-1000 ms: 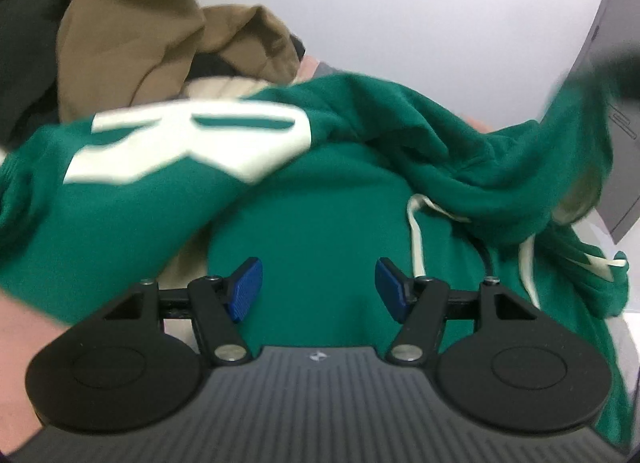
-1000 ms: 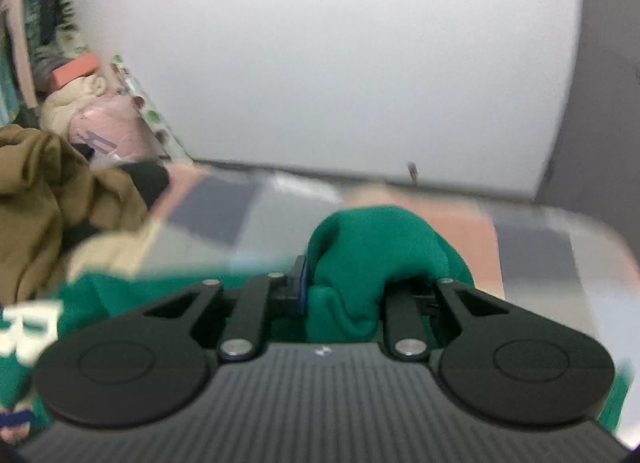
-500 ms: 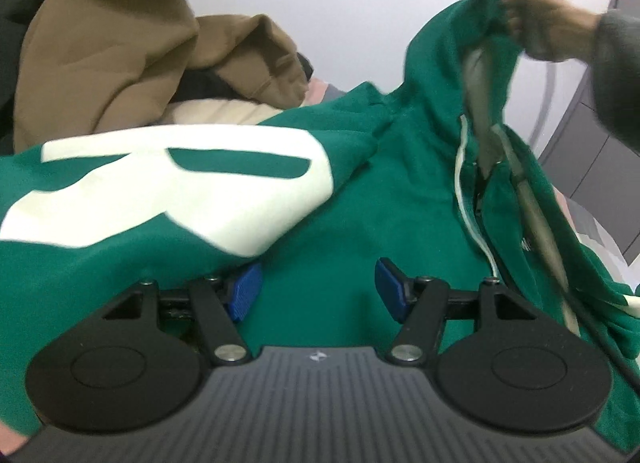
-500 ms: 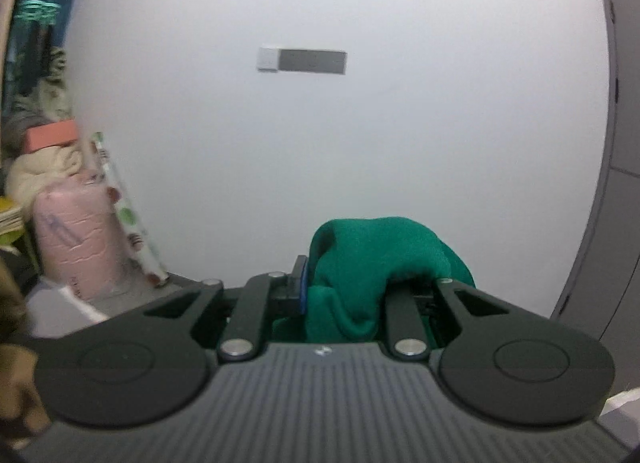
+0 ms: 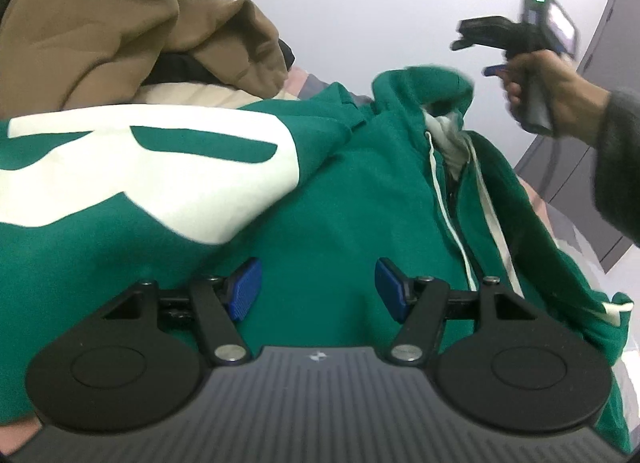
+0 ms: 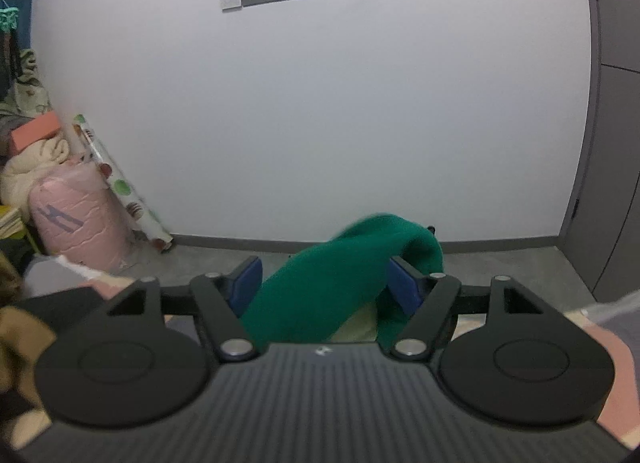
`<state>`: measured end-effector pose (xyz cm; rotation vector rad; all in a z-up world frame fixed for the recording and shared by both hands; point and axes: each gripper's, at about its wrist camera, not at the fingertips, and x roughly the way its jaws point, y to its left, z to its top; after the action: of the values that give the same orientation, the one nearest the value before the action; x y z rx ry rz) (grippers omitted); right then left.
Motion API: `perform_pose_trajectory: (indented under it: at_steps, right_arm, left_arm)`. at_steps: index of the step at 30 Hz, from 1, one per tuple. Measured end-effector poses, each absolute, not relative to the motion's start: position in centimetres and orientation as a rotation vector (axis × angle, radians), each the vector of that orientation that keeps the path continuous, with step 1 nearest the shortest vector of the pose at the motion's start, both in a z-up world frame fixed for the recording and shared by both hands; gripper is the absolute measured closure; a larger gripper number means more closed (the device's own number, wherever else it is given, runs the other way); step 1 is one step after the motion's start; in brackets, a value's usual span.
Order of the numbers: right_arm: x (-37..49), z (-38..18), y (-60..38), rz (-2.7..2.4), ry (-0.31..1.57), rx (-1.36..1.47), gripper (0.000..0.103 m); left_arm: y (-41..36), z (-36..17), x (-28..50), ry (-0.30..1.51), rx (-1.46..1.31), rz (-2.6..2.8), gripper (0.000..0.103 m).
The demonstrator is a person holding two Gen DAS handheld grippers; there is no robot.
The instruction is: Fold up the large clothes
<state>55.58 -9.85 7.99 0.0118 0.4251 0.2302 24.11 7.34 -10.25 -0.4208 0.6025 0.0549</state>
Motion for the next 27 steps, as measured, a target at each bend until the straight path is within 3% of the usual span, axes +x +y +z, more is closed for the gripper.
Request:
perform_pose_trajectory:
  at_steps: [24, 27]
  right_arm:
    - [25.0, 5.7, -30.8, 0.175, 0.552, 0.158, 0.032]
    - [23.4, 4.6, -35.0, 0.135, 0.576, 0.221, 0.020]
  left_arm:
    - [5.2, -7.1, 14.7, 0.592, -0.347, 0.139, 0.035]
    - [7.2, -7.6, 14.5, 0.617, -0.404, 0.236, 0.035]
